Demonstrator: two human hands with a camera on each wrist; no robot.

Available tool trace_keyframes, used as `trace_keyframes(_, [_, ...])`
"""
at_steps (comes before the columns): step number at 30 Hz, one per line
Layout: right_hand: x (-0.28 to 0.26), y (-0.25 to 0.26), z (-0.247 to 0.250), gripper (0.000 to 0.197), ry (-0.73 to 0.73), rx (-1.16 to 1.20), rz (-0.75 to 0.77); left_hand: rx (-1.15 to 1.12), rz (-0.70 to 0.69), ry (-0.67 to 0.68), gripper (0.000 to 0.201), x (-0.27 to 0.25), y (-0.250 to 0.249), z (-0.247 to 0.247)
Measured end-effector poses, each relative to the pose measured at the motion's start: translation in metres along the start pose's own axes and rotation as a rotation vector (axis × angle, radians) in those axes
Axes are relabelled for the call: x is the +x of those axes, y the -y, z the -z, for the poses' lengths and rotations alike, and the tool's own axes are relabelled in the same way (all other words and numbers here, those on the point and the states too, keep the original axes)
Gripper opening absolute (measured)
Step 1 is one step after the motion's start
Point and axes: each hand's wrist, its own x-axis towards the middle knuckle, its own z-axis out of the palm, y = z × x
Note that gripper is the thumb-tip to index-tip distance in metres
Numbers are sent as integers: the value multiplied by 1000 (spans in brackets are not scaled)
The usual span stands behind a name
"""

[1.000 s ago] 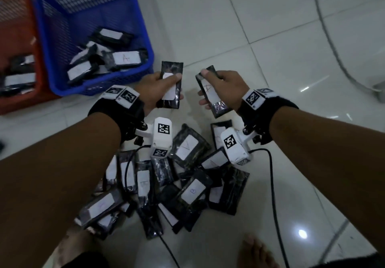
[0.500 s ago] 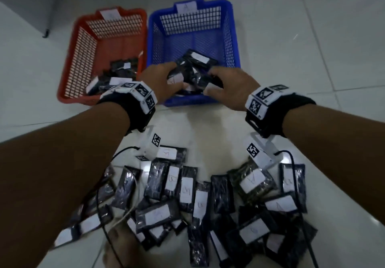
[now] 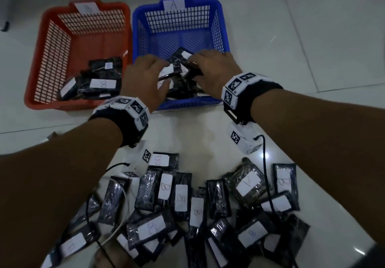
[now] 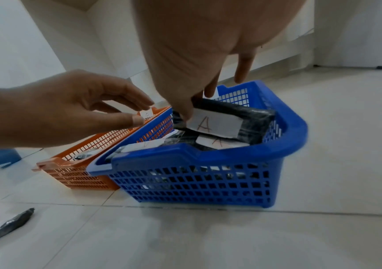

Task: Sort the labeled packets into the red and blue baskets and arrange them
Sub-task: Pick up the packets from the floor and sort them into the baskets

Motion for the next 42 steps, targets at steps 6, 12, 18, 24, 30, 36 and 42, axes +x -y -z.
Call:
trace_keyframes(6, [-80,-40,5,44,-82,-45,-69,-23,-123,107,34,-28,-105,-11])
trace_keyframes(12, [-189,-91,-3,38,180,-20,-222,-71,-113,573,55,-63,-194,-36])
trace_keyframes(18, [-248,-117,-39,55,349,14,-480,-3,9,837,77,-88,-228,-72])
trace_keyframes(24, [-273,-111,-76,65,409,180,-678,-123,205,844,90,-102,-237,-86])
trace_keyframes(30, [-261,-105,-92,53,381,267,-594,-174,276,857,72,-100,-238,-86])
trace_keyframes(36, [-234,-95,-79,29,277,250,-415,-377,367,745,57,-99,-220,-73])
trace_keyframes(42, [-190,-56,-41,34,109,219,-186,-232,343,646,54,-80,-147,-12])
